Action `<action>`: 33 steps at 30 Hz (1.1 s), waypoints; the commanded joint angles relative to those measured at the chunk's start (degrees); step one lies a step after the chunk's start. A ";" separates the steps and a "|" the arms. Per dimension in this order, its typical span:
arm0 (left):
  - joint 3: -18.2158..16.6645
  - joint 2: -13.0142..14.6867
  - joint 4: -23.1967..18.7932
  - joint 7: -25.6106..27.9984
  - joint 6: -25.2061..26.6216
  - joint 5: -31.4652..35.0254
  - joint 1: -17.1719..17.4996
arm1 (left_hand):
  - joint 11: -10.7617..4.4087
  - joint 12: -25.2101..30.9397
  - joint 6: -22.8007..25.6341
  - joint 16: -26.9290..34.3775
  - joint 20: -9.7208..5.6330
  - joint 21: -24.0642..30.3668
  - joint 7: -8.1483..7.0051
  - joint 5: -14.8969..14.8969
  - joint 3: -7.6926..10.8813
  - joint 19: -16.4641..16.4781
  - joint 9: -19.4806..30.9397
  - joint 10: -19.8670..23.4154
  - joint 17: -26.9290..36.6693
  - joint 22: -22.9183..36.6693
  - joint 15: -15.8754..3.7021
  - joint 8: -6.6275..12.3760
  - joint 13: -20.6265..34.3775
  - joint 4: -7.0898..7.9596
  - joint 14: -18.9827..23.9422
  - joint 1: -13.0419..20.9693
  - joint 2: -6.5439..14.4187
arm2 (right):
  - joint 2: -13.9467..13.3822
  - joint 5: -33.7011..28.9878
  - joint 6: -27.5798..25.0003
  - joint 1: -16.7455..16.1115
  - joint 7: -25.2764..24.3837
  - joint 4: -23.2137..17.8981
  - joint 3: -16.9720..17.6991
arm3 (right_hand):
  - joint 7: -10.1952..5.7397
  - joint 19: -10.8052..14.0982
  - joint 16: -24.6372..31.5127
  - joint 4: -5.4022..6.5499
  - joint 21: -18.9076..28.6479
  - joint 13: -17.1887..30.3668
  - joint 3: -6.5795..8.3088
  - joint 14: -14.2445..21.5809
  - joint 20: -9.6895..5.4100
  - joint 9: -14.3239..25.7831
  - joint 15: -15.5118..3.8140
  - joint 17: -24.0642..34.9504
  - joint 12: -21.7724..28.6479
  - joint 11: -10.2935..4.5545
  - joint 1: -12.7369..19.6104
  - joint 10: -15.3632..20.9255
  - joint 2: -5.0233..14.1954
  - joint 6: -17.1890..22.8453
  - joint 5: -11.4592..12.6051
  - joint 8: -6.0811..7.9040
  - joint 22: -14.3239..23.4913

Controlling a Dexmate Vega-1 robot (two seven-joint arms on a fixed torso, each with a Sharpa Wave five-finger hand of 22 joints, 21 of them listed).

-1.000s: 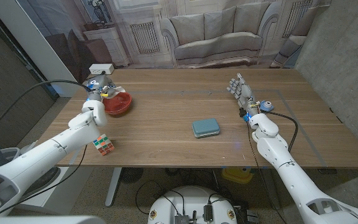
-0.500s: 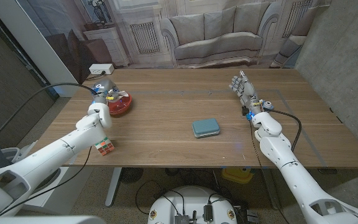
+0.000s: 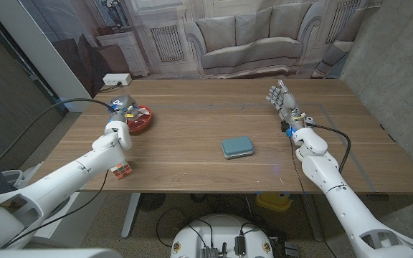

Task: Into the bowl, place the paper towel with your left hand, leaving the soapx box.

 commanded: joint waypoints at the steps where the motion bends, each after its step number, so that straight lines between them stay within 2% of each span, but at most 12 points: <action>1: 0.69 -1.07 1.75 0.79 0.30 -0.90 -0.34 | -0.09 -0.19 0.55 -0.31 -0.13 -0.19 -0.09 -0.06 0.54 -0.44 0.13 0.36 0.17 0.35 -1.73 0.28 0.20 -0.10 0.26 -0.17 -0.08 | -0.43 -0.26 -0.72 0.45 0.01 0.15 -0.12 | 0.22 0.47 -0.11 -0.27 -0.23 0.17 0.26 0.34 -0.22 0.22 -0.08 0.30 -0.30 -0.02 0.05 0.39 0.21 0.45 -0.20 -0.11 0.27; 12: 1.05 -1.83 2.76 1.85 -0.19 -1.55 -0.34 | 0.34 -0.36 0.07 -0.48 -0.01 -0.53 0.11 0.00 0.81 -1.55 0.32 -0.23 0.40 0.41 -1.73 0.23 0.68 -0.17 -0.39 0.07 0.18 | -1.00 -0.46 -1.81 0.19 -0.26 -0.77 -0.13 | 0.27 0.53 -0.12 -0.29 -0.37 0.17 0.24 0.33 -0.21 0.22 -0.06 0.31 -0.32 -0.08 0.04 0.38 0.28 0.42 -0.20 -0.13 0.28; 23: 0.73 -2.58 4.53 3.50 -1.77 -2.88 -0.27 | 0.34 -0.84 -1.93 -1.28 0.45 -1.23 -0.13 -0.08 1.29 -3.82 1.05 -2.21 0.94 0.49 -1.38 0.15 1.61 -0.08 -3.64 0.23 0.75 | -1.25 -0.92 -2.78 0.19 -0.64 -1.61 -0.53 | 0.16 0.58 -0.15 -0.33 -0.56 0.17 0.19 0.31 -0.17 0.22 -0.07 0.30 -0.32 -0.06 0.01 0.41 0.28 0.40 -0.20 -0.15 0.29; 33: 0.56 -2.05 4.12 3.28 -1.87 -3.61 0.05 | 0.52 -1.41 -4.84 -1.97 2.21 -3.66 -0.57 -0.30 1.59 -10.29 0.90 -5.94 1.46 0.48 -0.88 -0.48 2.82 0.44 -9.01 -0.66 0.82 | -0.96 -0.96 -2.70 0.25 -0.72 -1.71 -0.76 | 0.12 0.64 -0.14 -0.36 -0.69 0.17 0.17 0.36 -0.17 0.22 0.01 0.30 -0.34 -0.06 0.00 0.38 0.30 0.36 -0.20 -0.16 0.30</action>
